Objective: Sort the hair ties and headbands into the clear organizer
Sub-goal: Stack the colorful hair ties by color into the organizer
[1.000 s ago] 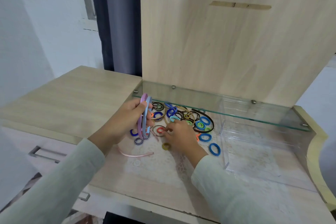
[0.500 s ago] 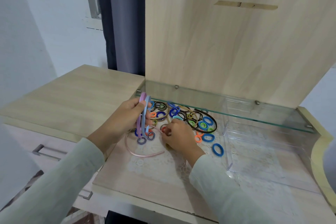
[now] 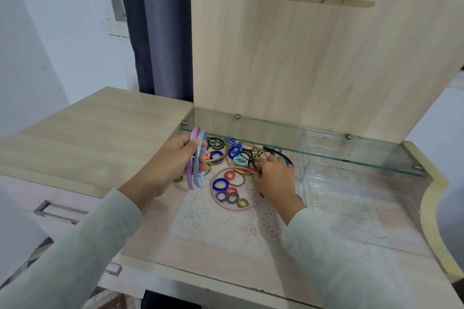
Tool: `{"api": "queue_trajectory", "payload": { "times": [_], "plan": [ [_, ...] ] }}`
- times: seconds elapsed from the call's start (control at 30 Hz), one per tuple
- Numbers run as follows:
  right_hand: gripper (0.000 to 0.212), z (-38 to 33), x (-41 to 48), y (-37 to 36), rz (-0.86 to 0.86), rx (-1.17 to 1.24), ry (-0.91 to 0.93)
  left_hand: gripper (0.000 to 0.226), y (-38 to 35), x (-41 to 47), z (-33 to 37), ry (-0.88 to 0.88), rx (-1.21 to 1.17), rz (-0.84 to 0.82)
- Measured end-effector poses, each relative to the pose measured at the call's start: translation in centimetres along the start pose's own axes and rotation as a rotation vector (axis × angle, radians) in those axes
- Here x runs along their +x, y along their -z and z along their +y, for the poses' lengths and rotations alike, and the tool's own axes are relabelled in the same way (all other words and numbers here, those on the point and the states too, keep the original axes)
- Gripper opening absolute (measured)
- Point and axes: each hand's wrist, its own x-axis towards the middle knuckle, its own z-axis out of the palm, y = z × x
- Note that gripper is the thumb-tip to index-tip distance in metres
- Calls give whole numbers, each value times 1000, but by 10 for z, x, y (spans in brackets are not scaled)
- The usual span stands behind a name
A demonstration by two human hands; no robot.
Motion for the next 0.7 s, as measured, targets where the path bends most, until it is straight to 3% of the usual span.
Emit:
{"api": "queue_trajectory", "payload": {
  "times": [0.1, 0.2, 0.3, 0.47, 0.7],
  "plan": [
    [29, -13, -7, 2, 54, 124, 116, 29, 0, 1, -3, -3, -4, -13],
    [26, -30, -17, 7, -119, 294, 312, 30, -1, 2, -5, -10, -2, -17],
    [28, -44, -26, 9, -190, 311, 439, 29, -1, 3, -6, -16, 1, -13],
    [34, -57, -31, 10, -235, 138, 484, 29, -3, 4, -9, -4, 23, -17],
    [25, -58, -34, 15, -263, 76, 435, 29, -5, 4, -11, 23, 30, -27]
  ]
}}
